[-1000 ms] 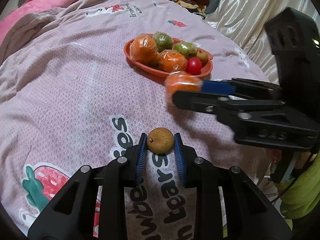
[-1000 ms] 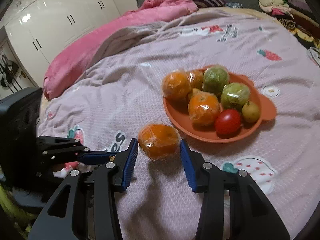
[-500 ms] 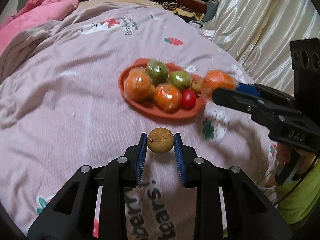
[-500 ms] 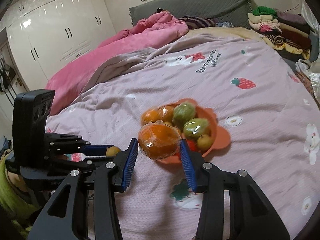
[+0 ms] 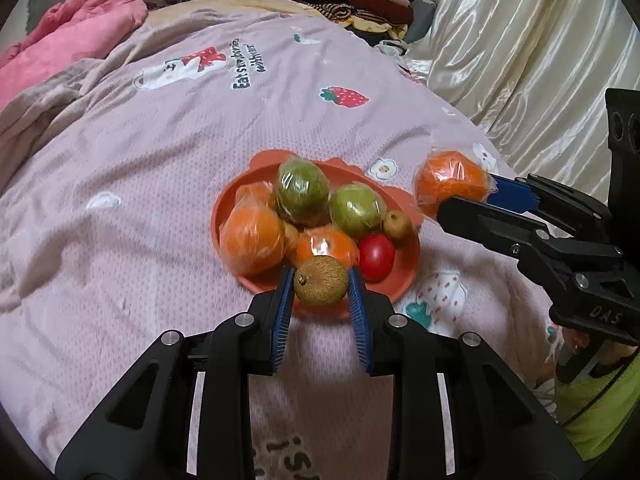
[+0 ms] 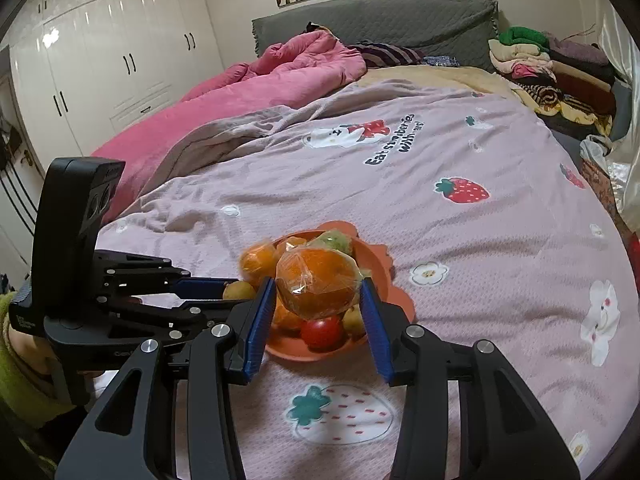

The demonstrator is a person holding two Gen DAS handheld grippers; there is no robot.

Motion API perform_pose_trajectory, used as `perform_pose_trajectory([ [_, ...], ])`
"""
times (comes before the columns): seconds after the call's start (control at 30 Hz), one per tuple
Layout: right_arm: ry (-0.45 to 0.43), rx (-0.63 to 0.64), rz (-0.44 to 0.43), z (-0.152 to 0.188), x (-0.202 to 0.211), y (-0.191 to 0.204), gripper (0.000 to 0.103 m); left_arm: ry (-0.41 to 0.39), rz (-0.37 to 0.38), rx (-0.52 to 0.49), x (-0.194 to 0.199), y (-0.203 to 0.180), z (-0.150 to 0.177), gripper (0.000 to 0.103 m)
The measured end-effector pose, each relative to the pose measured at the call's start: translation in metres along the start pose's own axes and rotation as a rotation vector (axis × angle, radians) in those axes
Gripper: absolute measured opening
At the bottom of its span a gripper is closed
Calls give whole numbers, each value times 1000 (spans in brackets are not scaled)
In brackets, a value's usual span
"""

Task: Organize fruits
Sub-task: 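Carry the small brown fruit and bagged orange over the plate and lower them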

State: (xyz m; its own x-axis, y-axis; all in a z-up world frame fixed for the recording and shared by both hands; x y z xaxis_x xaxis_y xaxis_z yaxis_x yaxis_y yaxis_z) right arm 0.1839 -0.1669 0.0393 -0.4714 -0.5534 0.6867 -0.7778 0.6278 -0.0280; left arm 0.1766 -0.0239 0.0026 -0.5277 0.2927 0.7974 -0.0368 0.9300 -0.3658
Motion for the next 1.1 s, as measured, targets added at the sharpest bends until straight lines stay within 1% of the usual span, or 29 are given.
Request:
perform_pose_trajectory([
  [0.23, 25, 26, 8, -3, -14, -6, 41, -2, -18, -17, -9, 0, -3, 20],
  [0.43, 51, 61, 8, -7, -28, -7, 39, 1, -25, -19, -16, 1, -2, 20],
  [0.5, 63, 65, 3, -8, -34, -7, 38, -1, -28, -22, -17, 1, -1, 20],
  [0.53, 65, 67, -1, -8, -37, -7, 34, -4, -28, -24, -17, 1, -1, 20],
  [0.8, 69, 107, -24, -14, -48, 1, 34, -4, -29, -17, -19, 3, 0, 20],
  [1.1, 67, 116, -40, -21, -54, 4, 34, -3, -28, -17, -20, 4, 0, 20],
])
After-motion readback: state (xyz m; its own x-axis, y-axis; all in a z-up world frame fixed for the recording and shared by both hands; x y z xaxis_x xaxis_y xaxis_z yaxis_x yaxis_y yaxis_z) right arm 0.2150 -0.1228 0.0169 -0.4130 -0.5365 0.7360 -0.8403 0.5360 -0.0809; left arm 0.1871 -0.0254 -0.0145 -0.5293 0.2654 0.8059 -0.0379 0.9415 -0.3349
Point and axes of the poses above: each gripper's, at about its wrist camera, not at the fingertips, and x roughly against the way its jaws point, y to its left, z to its underside, the point moved 1 cm from there along -x, roughly the way its jaws point, and after that the axes turned 15 degrees about x, right-handed, at the moved point
